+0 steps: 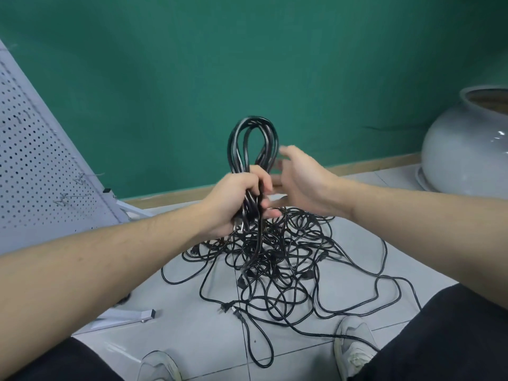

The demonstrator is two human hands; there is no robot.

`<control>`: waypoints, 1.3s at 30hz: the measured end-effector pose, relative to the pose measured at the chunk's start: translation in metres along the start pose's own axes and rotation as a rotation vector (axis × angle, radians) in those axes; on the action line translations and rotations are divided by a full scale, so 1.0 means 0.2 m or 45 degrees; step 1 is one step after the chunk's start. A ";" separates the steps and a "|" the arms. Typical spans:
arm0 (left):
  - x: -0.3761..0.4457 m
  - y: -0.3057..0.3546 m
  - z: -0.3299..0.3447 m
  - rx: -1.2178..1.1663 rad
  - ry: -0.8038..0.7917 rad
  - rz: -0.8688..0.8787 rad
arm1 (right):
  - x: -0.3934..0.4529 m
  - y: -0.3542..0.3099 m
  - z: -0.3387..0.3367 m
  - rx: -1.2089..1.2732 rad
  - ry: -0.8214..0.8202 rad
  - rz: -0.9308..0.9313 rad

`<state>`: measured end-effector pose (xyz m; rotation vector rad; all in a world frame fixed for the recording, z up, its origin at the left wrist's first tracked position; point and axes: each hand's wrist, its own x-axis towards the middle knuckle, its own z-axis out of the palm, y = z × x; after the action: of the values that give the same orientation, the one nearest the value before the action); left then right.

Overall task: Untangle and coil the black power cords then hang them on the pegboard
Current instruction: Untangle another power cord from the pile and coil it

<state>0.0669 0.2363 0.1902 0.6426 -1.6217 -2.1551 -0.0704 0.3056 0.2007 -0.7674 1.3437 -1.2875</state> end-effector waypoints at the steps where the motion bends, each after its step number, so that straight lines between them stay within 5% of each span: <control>1: 0.01 0.02 0.00 -0.060 0.038 0.024 | -0.01 0.03 -0.01 -0.107 -0.086 0.040; 5: 0.01 0.07 -0.01 -0.177 0.161 0.070 | -0.02 0.10 -0.03 -0.597 -0.393 0.162; 13: 0.01 0.10 0.01 -0.182 0.281 0.185 | -0.05 0.07 0.00 -0.645 -0.529 0.203; 20: 0.07 0.10 -0.10 0.240 0.539 0.187 | -0.02 0.12 -0.05 -1.119 -0.445 0.320; 27: 0.10 0.11 -0.21 0.484 0.815 0.065 | -0.04 0.06 -0.13 -1.218 -0.356 0.149; 33: 0.09 0.06 -0.28 0.949 0.610 -0.045 | -0.06 0.00 -0.12 -1.129 -0.318 -0.075; 39: 0.04 0.02 -0.21 1.051 0.437 -0.228 | -0.06 -0.05 -0.10 -1.254 0.190 -0.407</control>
<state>0.0836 0.1970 0.1834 1.3393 -2.2743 -1.2831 -0.0884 0.3196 0.2100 -1.6257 2.0579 -0.8647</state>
